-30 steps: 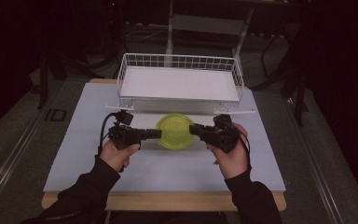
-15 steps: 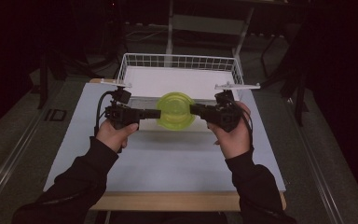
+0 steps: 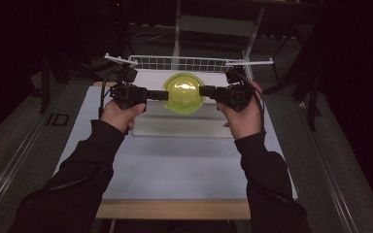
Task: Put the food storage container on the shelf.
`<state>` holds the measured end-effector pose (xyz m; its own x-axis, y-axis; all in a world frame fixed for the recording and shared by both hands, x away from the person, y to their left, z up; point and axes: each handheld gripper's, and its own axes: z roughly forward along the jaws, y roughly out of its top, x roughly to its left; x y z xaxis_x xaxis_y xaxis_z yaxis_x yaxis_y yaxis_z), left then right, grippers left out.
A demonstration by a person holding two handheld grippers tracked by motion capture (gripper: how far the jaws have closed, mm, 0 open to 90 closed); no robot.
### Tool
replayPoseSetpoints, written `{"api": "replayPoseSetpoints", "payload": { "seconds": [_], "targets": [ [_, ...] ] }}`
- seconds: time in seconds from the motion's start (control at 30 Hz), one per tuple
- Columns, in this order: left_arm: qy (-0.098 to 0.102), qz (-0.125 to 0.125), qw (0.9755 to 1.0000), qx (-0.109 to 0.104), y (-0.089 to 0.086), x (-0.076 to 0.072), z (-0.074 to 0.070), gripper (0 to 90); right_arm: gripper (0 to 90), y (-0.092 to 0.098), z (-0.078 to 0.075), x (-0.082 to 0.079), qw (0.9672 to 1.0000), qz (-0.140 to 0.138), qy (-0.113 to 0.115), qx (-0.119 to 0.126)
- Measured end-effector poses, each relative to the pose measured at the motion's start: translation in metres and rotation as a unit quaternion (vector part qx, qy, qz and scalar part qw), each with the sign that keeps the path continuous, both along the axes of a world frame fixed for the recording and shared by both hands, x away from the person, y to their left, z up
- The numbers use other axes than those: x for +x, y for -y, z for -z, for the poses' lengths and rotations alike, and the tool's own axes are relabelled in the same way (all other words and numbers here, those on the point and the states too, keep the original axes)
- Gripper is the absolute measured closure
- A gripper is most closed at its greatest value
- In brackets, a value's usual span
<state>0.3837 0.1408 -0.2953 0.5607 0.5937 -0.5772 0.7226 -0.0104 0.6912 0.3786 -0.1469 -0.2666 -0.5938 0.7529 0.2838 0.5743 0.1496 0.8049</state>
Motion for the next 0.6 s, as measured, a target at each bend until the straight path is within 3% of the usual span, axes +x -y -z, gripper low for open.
{"api": "replayPoseSetpoints", "payload": {
  "seconds": [0.27, 0.47, 0.6],
  "targets": [
    [-0.013, -0.011, 0.9999, -0.002, 0.003, 0.023, -0.001, 82.3, 80.1, -0.001, -0.001, 0.024, 0.9997, 0.018, -0.015, 0.000],
    [-0.036, -0.012, 0.9991, -0.018, 0.002, 0.038, 0.011, 82.2, 80.0, -0.002, 0.004, 0.042, 0.9988, 0.027, -0.041, -0.001],
    [-0.040, -0.016, 0.9989, -0.017, 0.002, 0.045, 0.016, 82.2, 80.1, -0.004, 0.008, 0.048, 0.9983, 0.032, -0.047, -0.009]
  ]
}}
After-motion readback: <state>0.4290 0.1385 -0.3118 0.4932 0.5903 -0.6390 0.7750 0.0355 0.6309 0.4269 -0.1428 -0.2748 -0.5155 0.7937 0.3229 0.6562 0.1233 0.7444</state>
